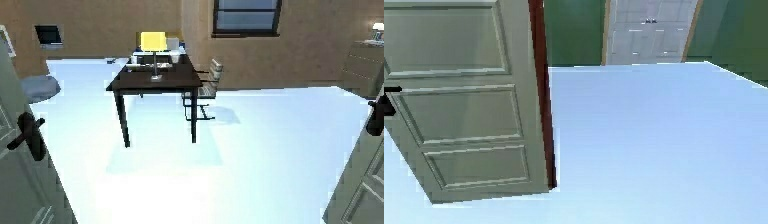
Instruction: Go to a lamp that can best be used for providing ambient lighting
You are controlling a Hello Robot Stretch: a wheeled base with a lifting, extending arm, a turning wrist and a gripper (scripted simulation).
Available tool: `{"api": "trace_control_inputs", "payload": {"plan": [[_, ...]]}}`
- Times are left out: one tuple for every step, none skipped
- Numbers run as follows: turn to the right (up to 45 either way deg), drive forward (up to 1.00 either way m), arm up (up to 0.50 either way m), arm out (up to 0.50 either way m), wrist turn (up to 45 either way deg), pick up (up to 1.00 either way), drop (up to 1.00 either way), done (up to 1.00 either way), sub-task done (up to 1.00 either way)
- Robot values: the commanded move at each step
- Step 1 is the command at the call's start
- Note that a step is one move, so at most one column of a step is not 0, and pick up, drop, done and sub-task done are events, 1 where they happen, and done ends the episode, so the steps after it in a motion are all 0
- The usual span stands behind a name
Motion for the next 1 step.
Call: {"api": "trace_control_inputs", "payload": {"plan": [[0.0, 0.45, 0.0, 0.0, 0.0, 0.0, 0.0, 0.0, 0.0]]}}
